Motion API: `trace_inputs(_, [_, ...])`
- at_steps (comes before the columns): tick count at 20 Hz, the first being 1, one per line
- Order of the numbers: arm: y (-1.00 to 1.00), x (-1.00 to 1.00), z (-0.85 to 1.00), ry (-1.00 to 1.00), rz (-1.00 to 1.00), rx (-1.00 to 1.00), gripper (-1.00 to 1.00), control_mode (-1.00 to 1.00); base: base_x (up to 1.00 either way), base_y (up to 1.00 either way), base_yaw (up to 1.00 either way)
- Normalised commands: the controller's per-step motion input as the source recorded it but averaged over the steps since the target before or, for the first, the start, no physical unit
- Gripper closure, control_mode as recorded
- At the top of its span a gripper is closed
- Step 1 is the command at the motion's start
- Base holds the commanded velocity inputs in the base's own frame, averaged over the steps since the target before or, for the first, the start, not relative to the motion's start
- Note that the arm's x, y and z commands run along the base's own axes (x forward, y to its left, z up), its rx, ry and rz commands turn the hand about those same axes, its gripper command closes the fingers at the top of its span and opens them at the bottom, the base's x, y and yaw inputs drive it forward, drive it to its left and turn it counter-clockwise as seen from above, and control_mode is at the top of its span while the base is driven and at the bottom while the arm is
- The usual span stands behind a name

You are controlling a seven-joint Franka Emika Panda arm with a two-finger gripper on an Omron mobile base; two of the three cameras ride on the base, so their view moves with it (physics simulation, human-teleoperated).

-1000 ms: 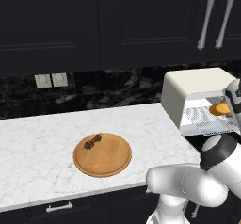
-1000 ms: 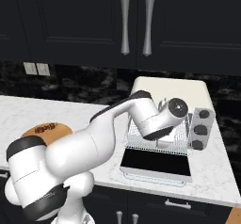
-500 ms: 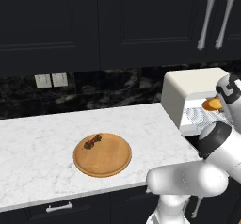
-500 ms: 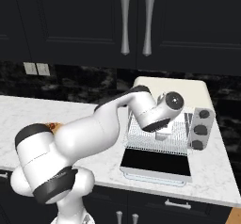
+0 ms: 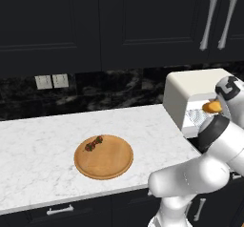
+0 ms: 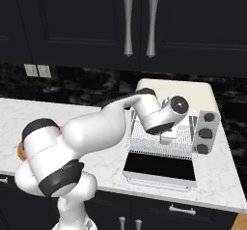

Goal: Pick up the kebab skewer and baguette bread, and place them inside the toaster oven. Close the toaster oven door and start by setting the timer.

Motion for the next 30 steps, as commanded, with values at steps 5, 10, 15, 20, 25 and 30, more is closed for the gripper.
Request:
trace_inputs(5, [0.0, 0.15, -0.14, 0.0, 0.0, 0.0, 1.0, -1.0, 0.0, 0.0, 0.0])
trace_inputs(10, [0.0, 0.22, -0.04, 0.0, 0.0, 0.0, 1.0, -1.0, 0.0, 0.0, 0.0])
trace_inputs(15, [0.0, 0.19, -0.05, 0.0, 0.0, 0.0, -1.0, -1.0, 0.0, 0.0, 0.0])
trace_inputs(20, [0.0, 0.01, 0.0, 0.0, 0.0, 0.0, -1.0, -1.0, 0.0, 0.0, 0.0])
trace_inputs(25, [0.0, 0.0, 0.0, 0.0, 0.0, 0.0, -1.0, -1.0, 0.0, 0.0, 0.0])
trace_inputs(30, [-0.01, 0.0, 0.03, 0.0, 0.0, 0.0, -1.0, -1.0, 0.0, 0.0, 0.0])
